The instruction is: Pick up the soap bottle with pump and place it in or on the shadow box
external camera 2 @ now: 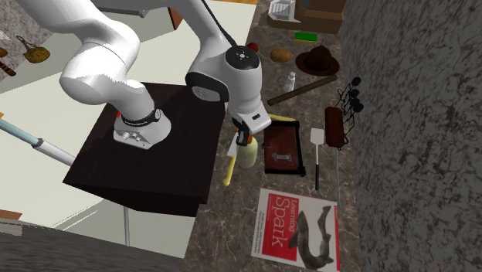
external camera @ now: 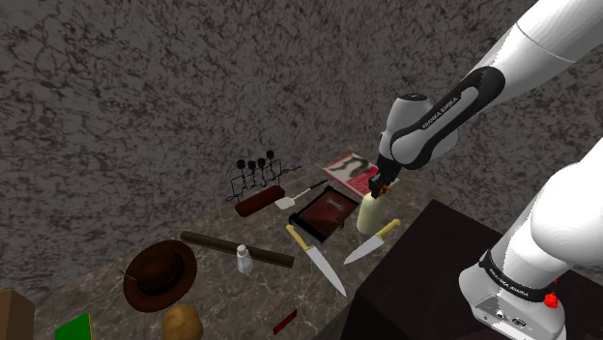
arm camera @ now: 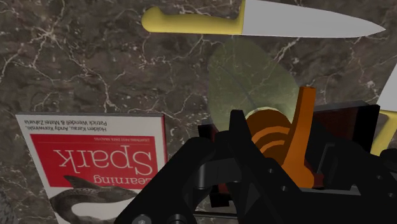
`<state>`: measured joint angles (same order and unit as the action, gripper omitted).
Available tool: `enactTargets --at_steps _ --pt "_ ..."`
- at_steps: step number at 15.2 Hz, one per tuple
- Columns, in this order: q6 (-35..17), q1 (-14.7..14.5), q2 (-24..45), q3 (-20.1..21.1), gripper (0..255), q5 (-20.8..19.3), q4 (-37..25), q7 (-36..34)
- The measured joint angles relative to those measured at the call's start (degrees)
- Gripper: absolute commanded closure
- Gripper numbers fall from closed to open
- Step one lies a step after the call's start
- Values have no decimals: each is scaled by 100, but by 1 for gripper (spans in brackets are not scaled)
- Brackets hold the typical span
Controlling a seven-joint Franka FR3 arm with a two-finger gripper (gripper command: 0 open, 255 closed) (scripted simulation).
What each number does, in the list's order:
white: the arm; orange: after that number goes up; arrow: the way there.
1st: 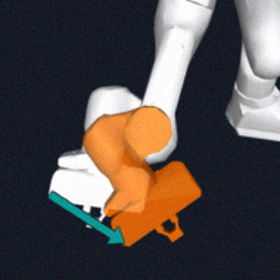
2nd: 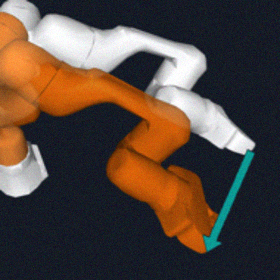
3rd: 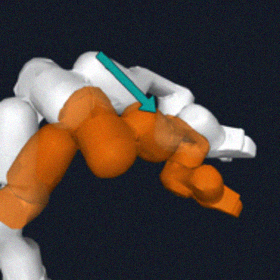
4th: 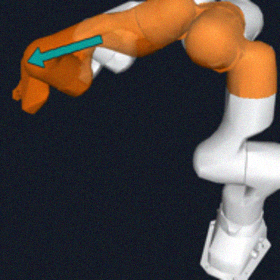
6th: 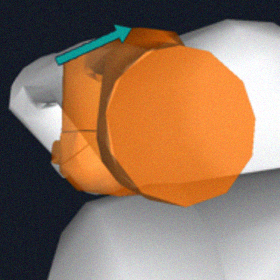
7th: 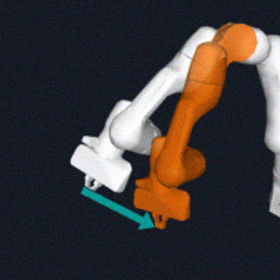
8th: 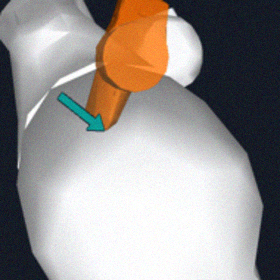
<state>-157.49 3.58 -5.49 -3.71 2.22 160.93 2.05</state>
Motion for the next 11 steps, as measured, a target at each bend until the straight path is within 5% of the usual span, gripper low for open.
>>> enactTargets --at_steps 11 --pt "941 59 -836 27 255 -148 -97 -118"
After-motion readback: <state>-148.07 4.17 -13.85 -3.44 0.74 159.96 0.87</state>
